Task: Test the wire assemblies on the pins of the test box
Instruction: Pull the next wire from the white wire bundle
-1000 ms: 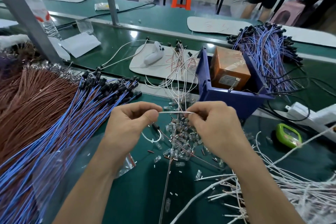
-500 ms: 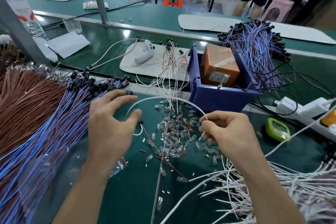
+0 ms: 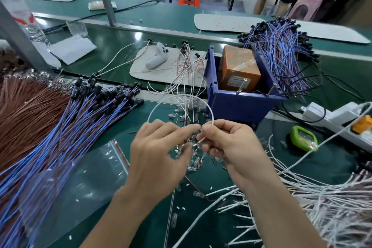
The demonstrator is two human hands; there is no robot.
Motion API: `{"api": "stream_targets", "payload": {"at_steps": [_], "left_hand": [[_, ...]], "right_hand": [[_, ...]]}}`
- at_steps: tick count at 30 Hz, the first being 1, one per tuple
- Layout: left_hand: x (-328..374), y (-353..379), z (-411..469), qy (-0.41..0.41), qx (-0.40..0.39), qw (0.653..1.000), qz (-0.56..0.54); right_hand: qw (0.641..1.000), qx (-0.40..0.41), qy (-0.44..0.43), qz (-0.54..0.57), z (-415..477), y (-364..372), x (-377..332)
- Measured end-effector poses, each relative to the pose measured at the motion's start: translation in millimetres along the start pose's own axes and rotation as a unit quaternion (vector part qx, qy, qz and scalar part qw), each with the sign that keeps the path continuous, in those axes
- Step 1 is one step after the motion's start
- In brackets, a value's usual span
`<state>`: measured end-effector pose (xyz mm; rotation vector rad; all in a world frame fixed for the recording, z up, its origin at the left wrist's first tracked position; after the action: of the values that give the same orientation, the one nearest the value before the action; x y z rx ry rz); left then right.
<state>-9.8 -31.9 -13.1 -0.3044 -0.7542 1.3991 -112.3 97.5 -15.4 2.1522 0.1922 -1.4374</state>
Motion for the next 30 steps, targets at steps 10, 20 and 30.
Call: {"api": "stream_targets", "payload": {"at_steps": [10,20,30], "left_hand": [[-6,0,-4,-0.084,-0.037,0.995,-0.047],[-25,3,-16,-0.213,-0.199,0.956,0.036],[-27,0,-20,-0.242,-0.182,0.953,-0.007]], "right_hand": [[0.999,0.043,-0.017,-0.006,1,-7,2],[0.84,-0.02,-0.015,-0.542,-15,-5,22],[0.696,-0.065,-0.025,-0.715,-20,27,49]]}}
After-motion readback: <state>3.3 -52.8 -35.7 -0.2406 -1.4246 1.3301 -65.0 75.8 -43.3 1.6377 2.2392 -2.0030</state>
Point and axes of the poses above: each hand's wrist, its own z-axis towards the middle knuckle, its own y-axis out of the palm, x = y × z, the point moved 4 cm from there along z, towards the middle knuckle, and after that the axes turned 9 degrees about z, right-handed, at the moved point
